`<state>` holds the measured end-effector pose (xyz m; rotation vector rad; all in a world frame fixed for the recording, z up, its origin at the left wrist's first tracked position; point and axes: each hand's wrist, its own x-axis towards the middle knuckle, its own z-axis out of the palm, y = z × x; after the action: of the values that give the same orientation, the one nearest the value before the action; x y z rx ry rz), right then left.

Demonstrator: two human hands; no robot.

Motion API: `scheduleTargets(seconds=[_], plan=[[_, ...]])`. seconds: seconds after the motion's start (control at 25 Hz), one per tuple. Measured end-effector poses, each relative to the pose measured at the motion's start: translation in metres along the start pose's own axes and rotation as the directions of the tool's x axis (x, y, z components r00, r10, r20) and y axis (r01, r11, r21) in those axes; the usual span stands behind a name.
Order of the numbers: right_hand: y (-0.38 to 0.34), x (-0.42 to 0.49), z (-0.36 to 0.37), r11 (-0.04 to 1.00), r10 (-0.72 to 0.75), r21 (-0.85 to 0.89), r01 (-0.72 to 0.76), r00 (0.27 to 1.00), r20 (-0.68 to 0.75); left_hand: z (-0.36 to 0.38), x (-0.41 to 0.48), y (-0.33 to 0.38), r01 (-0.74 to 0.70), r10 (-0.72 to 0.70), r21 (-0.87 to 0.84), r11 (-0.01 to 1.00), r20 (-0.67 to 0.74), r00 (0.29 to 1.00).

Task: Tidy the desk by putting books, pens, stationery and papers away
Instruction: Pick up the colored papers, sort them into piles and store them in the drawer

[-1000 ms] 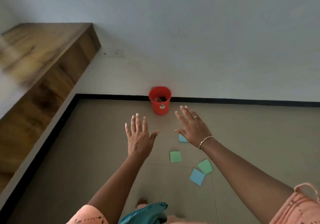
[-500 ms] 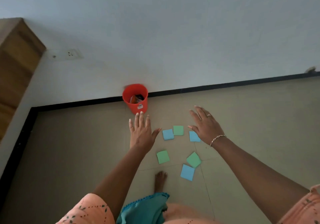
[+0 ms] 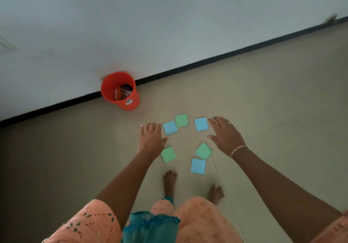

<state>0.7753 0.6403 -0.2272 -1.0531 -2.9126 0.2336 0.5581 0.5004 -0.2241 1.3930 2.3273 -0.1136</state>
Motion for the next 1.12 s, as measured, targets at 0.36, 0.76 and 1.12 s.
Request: scheduleTargets(seconds=[0.36,0.76,1.12], plan=[[0.064,-0.036,0.243,0.997,-0.068,0.069,0.047,0.931,0.358,0.233,0.093,-0.016,0.197,-0.15,-0.134,0.971,0.297,0.943],[0.078,-0.068,0.506,0.995,-0.037,0.099,-0.017,0.854,0.518,0.455,0.195,-0.06,0.18,-0.179,0.025,0.983,0.322,0.93],[0.08,-0.067,0.584,0.998,-0.061,0.03,0.054,0.862,0.504,0.53,0.223,-0.071,0.088,-0.142,0.23,0.969,0.231,0.963]])
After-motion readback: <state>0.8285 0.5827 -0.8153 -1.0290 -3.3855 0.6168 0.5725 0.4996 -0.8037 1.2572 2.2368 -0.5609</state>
